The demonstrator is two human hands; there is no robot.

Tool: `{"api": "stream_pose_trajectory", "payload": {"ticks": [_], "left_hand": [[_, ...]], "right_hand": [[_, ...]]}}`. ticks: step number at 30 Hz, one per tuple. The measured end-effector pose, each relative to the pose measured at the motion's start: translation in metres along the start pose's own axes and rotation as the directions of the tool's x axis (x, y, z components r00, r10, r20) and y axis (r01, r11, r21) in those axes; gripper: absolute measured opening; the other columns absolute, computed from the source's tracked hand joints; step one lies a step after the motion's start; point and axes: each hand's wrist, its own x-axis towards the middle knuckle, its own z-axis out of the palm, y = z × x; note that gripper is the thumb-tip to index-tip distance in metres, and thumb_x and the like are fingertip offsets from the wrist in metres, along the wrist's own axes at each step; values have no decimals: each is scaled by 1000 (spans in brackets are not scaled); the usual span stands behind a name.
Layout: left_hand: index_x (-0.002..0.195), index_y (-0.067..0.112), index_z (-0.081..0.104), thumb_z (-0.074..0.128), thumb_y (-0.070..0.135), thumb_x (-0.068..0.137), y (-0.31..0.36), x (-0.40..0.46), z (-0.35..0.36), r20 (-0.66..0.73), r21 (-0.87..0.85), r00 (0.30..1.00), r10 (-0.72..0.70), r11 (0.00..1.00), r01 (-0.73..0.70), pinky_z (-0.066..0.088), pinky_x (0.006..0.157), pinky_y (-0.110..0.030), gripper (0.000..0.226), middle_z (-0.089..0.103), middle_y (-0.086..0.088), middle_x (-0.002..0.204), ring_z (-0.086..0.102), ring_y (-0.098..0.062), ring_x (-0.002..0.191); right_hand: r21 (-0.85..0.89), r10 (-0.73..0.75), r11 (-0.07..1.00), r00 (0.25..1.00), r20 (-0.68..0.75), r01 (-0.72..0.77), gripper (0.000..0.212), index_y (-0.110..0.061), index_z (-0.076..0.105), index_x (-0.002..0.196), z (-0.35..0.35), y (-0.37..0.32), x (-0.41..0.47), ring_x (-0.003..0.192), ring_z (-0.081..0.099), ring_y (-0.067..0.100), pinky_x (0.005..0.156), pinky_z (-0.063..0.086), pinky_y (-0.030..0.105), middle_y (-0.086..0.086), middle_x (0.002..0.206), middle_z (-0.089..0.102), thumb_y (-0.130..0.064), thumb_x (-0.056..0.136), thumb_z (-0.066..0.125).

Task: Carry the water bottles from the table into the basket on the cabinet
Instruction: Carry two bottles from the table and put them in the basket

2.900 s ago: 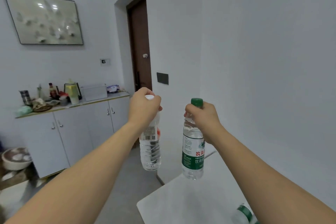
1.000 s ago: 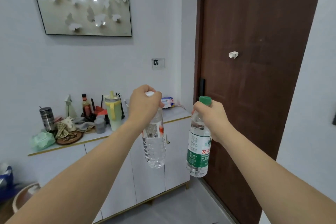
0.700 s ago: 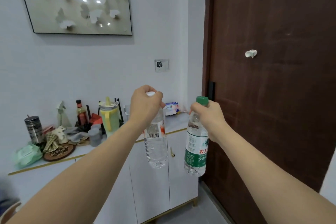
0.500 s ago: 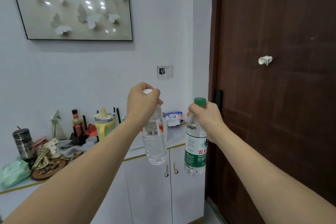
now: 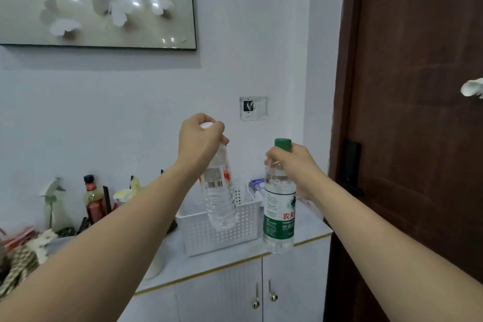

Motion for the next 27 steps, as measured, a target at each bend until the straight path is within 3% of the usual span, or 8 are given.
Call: {"api": "stream_pose_trajectory", "payload": {"ticks": [5, 7, 9, 12, 17, 21, 24, 27], "left_hand": [[86, 7, 61, 54, 15, 77, -45, 85, 4, 174, 96, 982, -75, 994, 59, 45, 59, -28, 14, 74, -6, 63, 51, -10, 49], [84, 10, 61, 54, 15, 76, -69, 118, 6, 172, 126, 981, -87, 990, 65, 39, 54, -24, 12, 74, -5, 62, 42, -4, 37], [84, 11, 62, 55, 16, 75, -93, 143, 6, 142, 139, 984, -107, 986, 88, 38, 51, -23, 13, 74, -4, 63, 41, -1, 33], [82, 13, 62, 56, 16, 75, -134, 173, 7, 64, 136, 985, -161, 979, 151, 37, 49, -22, 10, 74, -2, 63, 43, -5, 35], [84, 14, 62, 57, 16, 80, -210, 198, 13, -47, 160, 969, -243, 956, 247, 36, 41, -20, 7, 74, -1, 65, 40, -9, 38], [83, 15, 62, 57, 15, 83, -274, 201, 19, -101, 189, 954, -281, 936, 296, 37, 40, -19, 5, 73, 1, 69, 45, -7, 40], [81, 16, 62, 57, 14, 83, -315, 197, 23, -123, 201, 949, -290, 929, 310, 40, 44, -20, 5, 72, 2, 71, 51, -10, 50], [80, 21, 61, 58, 17, 82, -347, 193, 23, -101, 254, 951, -292, 917, 309, 38, 45, -21, 6, 71, 3, 72, 45, -3, 42]], "right_hand": [[-150, -17, 989, 1000, 0, 16, 16, -10, 69, 80, 39, 6, 90, 73, 58, 19, 71, 51, 35, 5, 84, 68, -25, 75, 65], [-227, -33, 973, 999, 27, 38, 21, -10, 67, 85, 58, 11, 128, 74, 56, 17, 74, 51, 36, 2, 84, 65, -29, 76, 64], [-337, -37, 940, 997, 71, 58, 18, -18, 61, 76, 75, 21, 161, 73, 54, 19, 66, 45, 32, 1, 79, 58, -36, 77, 63], [-592, 3, 805, 996, 84, 47, 30, -24, 52, 67, 97, 46, 202, 87, 52, 27, 71, 40, 32, 5, 96, 45, -53, 75, 59], [-520, 123, 854, 974, 192, -5, 32, -21, 58, 73, 130, 107, 250, 62, 54, 17, 52, 44, 28, -2, 72, 56, -52, 77, 64], [-483, 204, 873, 951, 232, -69, 35, -16, 66, 87, 158, 157, 272, 65, 63, 21, 59, 58, 33, 0, 79, 63, -51, 79, 67], [-443, 220, 892, 941, 257, -88, 28, -18, 61, 73, 175, 193, 281, 60, 58, 19, 56, 59, 34, -3, 66, 56, -44, 78, 70], [-442, 207, 894, 945, 253, -78, 35, -22, 50, 58, 185, 221, 287, 53, 60, 19, 53, 56, 32, -13, 47, 45, -41, 77, 72]]}}
